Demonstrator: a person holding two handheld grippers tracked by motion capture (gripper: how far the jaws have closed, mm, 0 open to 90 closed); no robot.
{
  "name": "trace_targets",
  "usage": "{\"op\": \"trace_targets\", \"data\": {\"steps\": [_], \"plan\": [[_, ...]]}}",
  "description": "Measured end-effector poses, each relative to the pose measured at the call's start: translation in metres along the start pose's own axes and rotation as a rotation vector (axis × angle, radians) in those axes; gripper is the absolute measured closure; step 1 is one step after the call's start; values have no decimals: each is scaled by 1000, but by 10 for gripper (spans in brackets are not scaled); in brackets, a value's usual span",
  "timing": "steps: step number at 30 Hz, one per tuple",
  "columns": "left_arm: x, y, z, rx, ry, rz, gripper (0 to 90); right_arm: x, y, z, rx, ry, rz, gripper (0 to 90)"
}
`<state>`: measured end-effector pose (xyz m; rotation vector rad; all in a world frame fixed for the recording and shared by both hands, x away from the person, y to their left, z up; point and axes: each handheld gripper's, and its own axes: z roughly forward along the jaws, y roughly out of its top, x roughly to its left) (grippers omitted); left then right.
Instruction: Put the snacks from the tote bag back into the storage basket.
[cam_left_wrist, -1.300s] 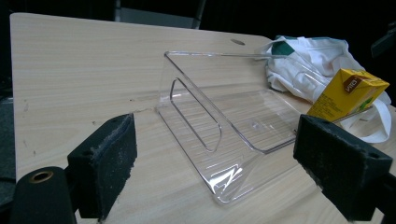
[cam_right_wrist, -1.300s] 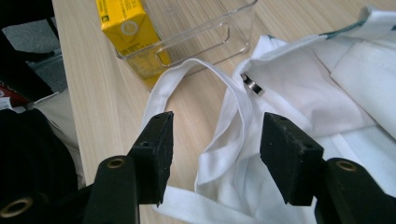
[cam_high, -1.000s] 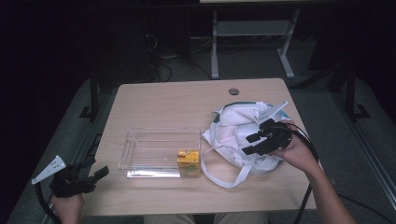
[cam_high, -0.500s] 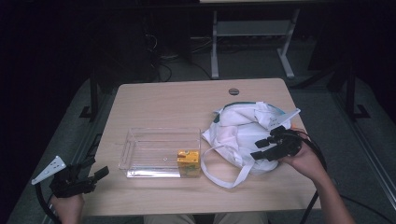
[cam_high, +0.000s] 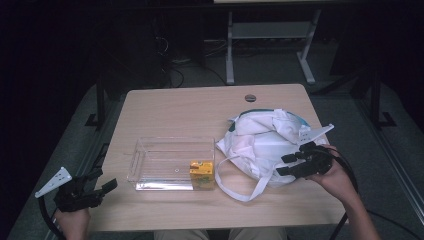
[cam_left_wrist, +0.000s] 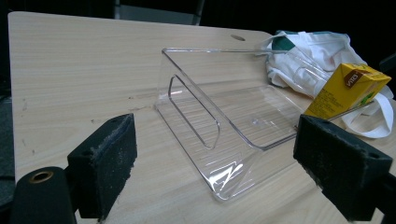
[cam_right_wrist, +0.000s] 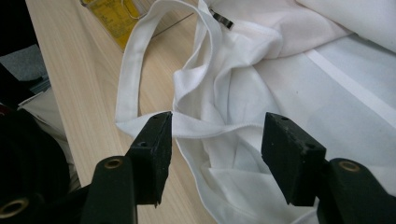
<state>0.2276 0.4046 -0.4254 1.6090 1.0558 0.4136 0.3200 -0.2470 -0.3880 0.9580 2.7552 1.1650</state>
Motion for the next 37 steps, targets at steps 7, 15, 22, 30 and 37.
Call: {"op": "trace_targets", "data": {"steps": [7,15,22,30,37], "plan": [[0,0,0,7,2,2,130,0,-9,-1,-2,-13,16,419],[-1,0,0,13,2,3,130,1,-19,-4,-22,-17,25,415],[-1,0,1,27,3,11,130,1,-33,-11,-53,-20,50,412],[-1,0,1,37,1,23,130,4,-44,-11,-61,-46,59,406],[0,0,1,36,-4,25,130,12,-50,-9,-83,-80,68,394]]}}
